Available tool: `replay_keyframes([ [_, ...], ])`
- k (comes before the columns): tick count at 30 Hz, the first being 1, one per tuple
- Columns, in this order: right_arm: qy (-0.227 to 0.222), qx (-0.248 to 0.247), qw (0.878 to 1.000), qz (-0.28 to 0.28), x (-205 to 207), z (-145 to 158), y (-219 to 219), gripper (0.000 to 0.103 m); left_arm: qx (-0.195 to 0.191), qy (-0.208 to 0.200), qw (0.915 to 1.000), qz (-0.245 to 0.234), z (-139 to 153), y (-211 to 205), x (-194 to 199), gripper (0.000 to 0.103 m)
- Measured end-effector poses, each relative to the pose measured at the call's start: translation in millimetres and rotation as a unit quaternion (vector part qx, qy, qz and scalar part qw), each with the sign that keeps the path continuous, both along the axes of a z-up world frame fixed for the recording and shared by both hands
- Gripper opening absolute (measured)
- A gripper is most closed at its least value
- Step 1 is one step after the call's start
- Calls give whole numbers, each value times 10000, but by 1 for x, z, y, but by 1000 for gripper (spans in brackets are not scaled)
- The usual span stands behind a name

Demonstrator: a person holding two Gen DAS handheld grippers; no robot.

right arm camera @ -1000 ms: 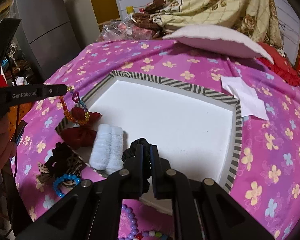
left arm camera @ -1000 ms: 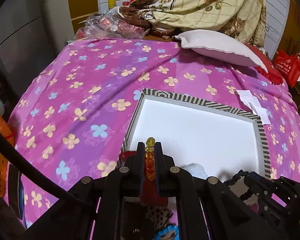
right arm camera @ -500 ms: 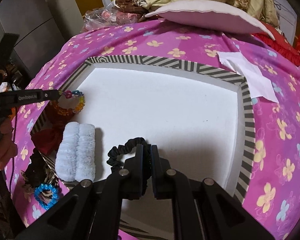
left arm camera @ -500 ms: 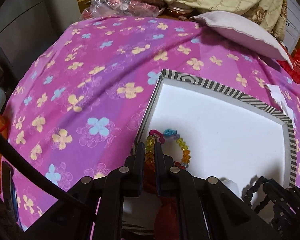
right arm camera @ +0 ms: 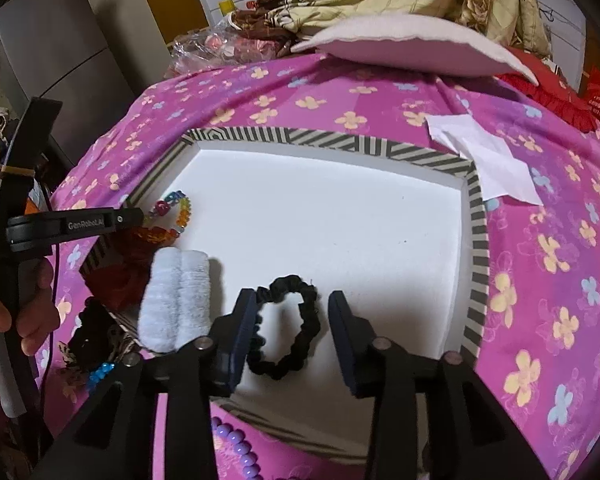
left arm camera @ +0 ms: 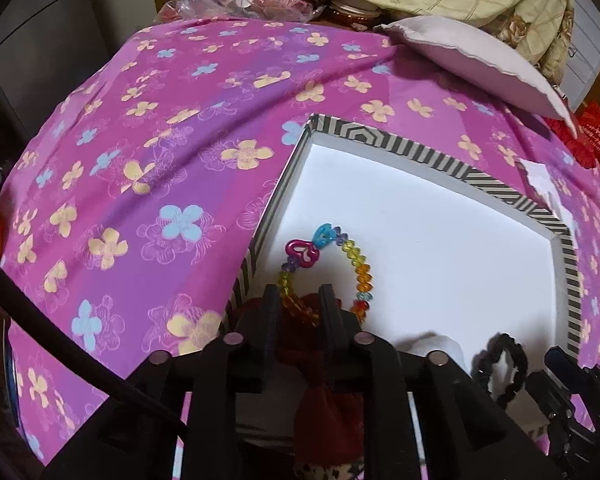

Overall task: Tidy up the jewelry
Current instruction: 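Carry the bracelet and black scrunchie into the tray box and open both tools, then withdraw both tools from the tray over the remaining jewelry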

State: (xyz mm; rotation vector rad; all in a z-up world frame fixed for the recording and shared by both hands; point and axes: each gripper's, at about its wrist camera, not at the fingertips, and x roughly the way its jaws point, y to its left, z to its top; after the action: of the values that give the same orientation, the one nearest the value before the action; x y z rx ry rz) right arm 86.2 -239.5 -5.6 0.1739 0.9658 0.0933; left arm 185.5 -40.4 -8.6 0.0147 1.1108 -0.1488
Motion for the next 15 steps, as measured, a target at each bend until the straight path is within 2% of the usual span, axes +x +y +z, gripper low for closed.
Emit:
replay_keyframes([
  [3, -42, 10, 10000, 14, -5, 5, 4, 47, 13, -131, 9999, -37, 9, 1, -10, 48],
  [15, -279, 62, 9995, 92, -39, 28, 23, 50, 60, -574, 9983, -46, 42, 12, -63, 49],
])
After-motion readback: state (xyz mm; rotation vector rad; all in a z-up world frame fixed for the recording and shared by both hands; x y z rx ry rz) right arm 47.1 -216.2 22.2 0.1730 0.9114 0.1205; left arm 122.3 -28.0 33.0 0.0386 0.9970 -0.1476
